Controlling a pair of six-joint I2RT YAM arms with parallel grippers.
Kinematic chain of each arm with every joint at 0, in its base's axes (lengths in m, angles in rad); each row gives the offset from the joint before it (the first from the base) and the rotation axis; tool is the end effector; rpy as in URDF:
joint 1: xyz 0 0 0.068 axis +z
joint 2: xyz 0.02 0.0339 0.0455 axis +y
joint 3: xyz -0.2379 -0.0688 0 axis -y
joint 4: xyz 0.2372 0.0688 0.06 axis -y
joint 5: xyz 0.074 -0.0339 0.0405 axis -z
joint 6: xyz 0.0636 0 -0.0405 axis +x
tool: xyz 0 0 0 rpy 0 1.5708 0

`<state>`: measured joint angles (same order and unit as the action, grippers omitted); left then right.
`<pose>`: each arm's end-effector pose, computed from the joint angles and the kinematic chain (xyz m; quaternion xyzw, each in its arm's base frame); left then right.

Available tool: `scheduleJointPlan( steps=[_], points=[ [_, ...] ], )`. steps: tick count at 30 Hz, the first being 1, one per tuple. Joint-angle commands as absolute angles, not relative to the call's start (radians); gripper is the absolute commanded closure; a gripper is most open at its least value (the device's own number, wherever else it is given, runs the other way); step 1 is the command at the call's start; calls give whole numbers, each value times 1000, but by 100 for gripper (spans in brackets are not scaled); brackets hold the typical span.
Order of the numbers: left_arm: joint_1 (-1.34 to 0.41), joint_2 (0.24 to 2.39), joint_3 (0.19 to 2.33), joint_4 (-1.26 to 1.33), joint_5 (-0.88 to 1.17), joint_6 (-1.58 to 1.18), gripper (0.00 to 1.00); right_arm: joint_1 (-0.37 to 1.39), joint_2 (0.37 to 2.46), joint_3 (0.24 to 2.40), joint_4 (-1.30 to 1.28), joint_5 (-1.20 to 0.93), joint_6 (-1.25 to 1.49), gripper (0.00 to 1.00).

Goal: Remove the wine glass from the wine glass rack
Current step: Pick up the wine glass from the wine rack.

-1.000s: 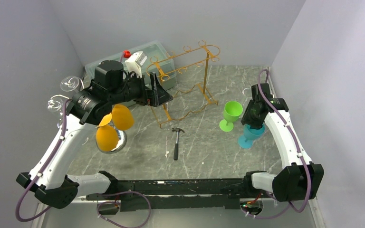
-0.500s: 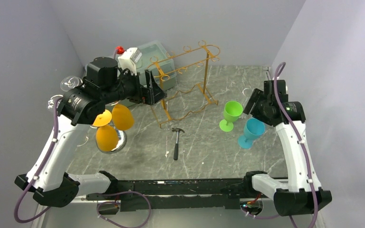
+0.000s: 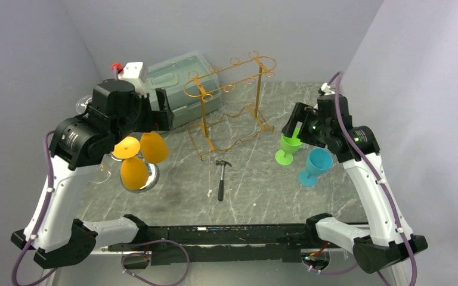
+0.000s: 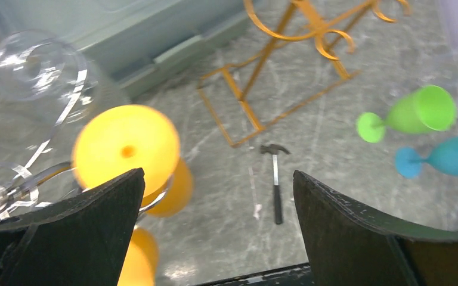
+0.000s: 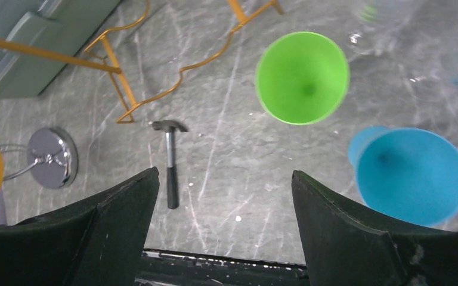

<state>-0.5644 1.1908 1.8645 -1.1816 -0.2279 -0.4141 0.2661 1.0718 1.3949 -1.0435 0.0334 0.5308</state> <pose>0.1754 -0.0940 0.4632 0.0068 0.8584 -0.1501 0.4905 0.2084 0.0546 0.3639 0.1270 0.9020 0.1460 0.3860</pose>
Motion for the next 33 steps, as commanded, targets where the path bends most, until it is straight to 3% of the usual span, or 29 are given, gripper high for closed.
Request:
scheduleJointPlan(
  steps=[1, 10, 33],
  points=[
    [-567, 1158, 1914, -1291, -467, -444, 0, 336, 1096, 1454, -933, 16, 548, 15],
    [-566, 1189, 1907, -1369, -600, -500, 1, 366, 1114, 1450, -871, -31, 529, 11],
    [-553, 1261, 1752, -1255, -706, -574, 1, 371, 1082, 1395, -827, -57, 498, 8]
  ],
)
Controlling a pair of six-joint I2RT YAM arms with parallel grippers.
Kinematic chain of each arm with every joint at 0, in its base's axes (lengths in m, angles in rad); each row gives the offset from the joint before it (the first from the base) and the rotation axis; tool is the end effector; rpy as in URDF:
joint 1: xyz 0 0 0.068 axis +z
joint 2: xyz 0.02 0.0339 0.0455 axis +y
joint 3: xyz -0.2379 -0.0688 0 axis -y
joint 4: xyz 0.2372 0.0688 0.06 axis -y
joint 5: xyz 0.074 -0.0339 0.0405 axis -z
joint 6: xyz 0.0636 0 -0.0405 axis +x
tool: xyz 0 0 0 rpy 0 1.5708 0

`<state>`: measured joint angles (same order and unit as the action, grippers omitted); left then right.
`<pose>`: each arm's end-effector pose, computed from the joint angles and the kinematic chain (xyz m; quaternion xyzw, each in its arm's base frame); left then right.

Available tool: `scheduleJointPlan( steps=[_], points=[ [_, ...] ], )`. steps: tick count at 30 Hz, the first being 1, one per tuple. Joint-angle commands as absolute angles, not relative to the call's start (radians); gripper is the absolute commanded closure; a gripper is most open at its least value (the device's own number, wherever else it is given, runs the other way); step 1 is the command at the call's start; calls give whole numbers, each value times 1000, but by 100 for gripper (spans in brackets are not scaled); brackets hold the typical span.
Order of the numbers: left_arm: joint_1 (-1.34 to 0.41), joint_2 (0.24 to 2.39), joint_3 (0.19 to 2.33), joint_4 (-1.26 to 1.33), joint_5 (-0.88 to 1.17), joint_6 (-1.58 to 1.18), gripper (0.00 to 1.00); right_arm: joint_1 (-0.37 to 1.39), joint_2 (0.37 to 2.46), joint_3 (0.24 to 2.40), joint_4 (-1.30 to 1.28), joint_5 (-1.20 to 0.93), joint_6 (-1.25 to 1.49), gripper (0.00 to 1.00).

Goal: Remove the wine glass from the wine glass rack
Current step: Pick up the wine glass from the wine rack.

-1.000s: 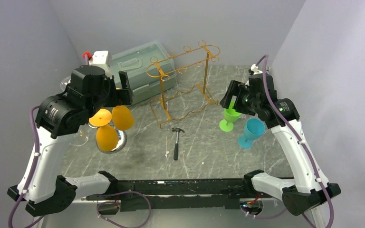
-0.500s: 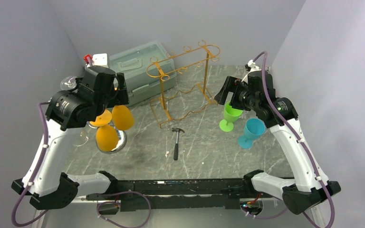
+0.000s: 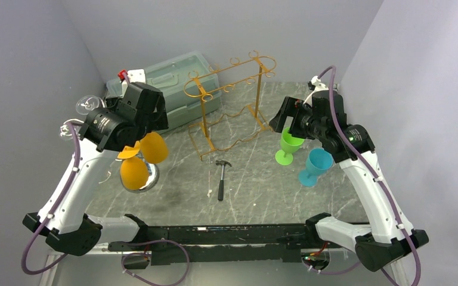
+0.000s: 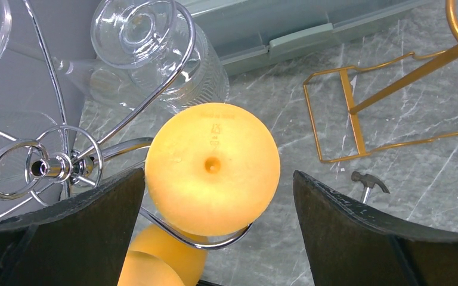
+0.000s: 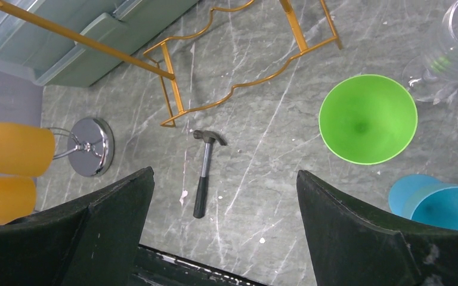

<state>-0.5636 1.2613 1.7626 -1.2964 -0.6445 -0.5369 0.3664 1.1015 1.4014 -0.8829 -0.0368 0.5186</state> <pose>0.2014 -0.0821 0.4176 -0.1080 0.8796 0.0623 0.4591 0.2196 0.0868 0.3773 0.0582 0.8785 0.2176 0.4214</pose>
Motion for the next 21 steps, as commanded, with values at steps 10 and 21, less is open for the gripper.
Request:
scheduleJointPlan(
  steps=[10, 21],
  points=[
    [-534, 1258, 1699, -1203, -713, -582, 1, 371, 1085, 1372, -805, -74, 487, 8],
    [-526, 1240, 1665, -1160, -716, -581, 16, 370, 1083, 1346, -782, -84, 485, 8]
  ],
)
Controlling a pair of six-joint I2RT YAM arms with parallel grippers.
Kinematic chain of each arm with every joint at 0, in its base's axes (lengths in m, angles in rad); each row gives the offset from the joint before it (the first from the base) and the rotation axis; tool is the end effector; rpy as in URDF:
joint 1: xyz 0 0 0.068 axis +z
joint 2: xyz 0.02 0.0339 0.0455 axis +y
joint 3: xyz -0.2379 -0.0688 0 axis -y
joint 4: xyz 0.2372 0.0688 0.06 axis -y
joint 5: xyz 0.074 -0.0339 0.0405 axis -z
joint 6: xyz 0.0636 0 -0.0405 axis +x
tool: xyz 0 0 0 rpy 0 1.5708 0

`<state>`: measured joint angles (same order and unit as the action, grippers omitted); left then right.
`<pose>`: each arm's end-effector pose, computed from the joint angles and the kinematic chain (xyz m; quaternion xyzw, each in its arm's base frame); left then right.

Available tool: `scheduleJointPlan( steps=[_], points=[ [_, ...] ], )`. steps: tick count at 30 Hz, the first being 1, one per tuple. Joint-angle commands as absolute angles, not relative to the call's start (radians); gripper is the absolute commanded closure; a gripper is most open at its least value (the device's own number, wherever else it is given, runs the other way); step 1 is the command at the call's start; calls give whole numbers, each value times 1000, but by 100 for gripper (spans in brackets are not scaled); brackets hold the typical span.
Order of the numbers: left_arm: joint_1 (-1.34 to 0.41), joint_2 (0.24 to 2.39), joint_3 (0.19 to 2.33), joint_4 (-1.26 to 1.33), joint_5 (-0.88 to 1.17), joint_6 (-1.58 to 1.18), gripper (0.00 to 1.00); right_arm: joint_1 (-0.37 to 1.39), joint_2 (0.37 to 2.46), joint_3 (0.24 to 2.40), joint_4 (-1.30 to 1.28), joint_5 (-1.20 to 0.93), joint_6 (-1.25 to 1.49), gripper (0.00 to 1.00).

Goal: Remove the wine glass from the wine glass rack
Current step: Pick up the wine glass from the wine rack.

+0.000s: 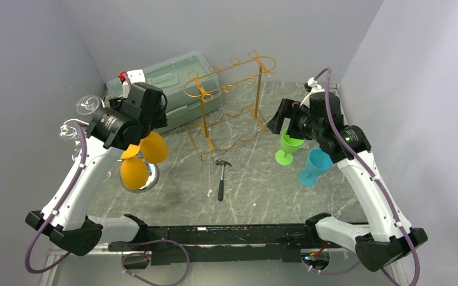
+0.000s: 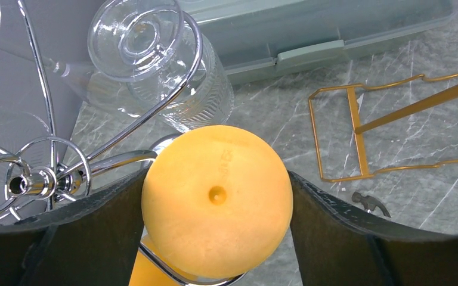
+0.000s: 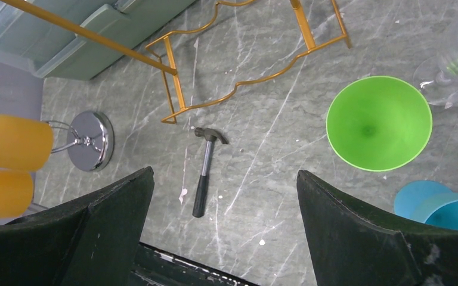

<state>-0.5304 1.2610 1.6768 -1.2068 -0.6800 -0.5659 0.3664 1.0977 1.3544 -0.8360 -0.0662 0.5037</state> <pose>0.2161 -0.0804 0.4030 -0.1422 0.8696 0.0765 0.4666 0.2233 0.0902 0.3683 0.0446 0.8781 0.2268 0.4189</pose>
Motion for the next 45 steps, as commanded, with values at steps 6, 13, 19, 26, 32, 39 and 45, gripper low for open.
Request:
scheduleJointPlan(
  steps=[6, 13, 19, 26, 32, 39, 45],
  points=[
    [-525, 1241, 1673, -1155, -703, -563, 27, 370, 1076, 1334, -772, -89, 489, 8],
    [-524, 1232, 1680, -1139, -662, -529, 35, 371, 1069, 1325, -770, -89, 495, 8],
    [-525, 1226, 1704, -1136, -614, -494, 37, 371, 1066, 1322, -769, -87, 501, 8],
    [-524, 1217, 1728, -1153, -562, -470, 38, 373, 1062, 1319, -769, -86, 509, 8],
    [-525, 1213, 1743, -1170, -535, -460, 38, 378, 1065, 1321, -771, -82, 515, 8],
    [-524, 1197, 1756, -1194, -511, -451, 38, 389, 1066, 1327, -778, -69, 522, 8],
    [-524, 1186, 1767, -1214, -483, -443, 38, 400, 1066, 1323, -776, -65, 533, 8]
  ],
)
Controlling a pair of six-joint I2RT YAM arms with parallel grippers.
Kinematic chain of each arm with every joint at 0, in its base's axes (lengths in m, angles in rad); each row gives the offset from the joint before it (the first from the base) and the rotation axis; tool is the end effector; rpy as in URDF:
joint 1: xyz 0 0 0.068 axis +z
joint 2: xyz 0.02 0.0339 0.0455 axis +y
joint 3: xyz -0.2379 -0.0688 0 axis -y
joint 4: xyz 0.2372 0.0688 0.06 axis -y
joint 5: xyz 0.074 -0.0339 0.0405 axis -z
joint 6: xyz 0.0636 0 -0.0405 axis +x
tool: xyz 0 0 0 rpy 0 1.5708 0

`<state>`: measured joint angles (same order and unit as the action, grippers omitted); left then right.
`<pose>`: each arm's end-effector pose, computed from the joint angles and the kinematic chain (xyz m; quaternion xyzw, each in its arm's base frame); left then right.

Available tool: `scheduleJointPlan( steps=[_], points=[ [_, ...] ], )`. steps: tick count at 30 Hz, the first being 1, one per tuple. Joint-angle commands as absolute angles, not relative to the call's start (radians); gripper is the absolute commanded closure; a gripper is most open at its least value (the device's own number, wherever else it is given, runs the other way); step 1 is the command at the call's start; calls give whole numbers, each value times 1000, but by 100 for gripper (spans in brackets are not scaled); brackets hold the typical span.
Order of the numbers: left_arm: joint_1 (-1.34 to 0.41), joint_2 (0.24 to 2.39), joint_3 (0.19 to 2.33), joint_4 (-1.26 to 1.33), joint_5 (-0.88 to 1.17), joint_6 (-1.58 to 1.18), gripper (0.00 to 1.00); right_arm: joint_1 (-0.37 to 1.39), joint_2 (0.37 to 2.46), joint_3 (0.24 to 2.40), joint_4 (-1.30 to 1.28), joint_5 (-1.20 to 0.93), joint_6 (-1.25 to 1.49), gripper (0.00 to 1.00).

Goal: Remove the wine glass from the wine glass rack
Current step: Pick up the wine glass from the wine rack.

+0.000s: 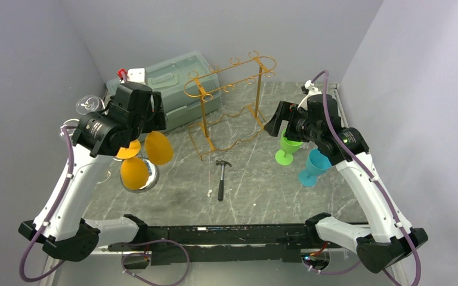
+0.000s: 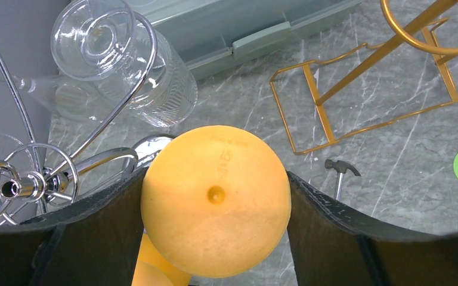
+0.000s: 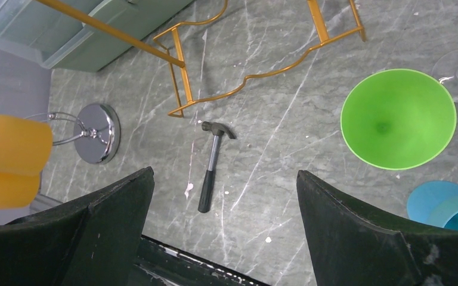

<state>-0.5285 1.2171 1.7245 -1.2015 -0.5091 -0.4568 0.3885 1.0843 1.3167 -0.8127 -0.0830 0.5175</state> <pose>0.2016 -0.0818 0.4215 -0.0754 0.8795 0.0066 0.4698 0.2207 0.0960 0.3615 0.0370 0.8785 0.2406 0.4110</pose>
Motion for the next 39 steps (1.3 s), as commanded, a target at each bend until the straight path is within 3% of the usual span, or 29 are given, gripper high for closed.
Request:
scheduleJointPlan(
  steps=[1, 18, 39],
  points=[
    [-525, 1183, 1767, -1215, -479, -441, 38, 401, 1066, 1322, -776, -63, 534, 8],
    [-525, 1123, 1711, -1219, -610, -440, 38, 435, 1071, 1304, -768, -36, 554, 8],
    [-525, 1076, 1558, -972, -755, -394, 39, 457, 1118, 1327, -762, -26, 541, 8]
  ],
)
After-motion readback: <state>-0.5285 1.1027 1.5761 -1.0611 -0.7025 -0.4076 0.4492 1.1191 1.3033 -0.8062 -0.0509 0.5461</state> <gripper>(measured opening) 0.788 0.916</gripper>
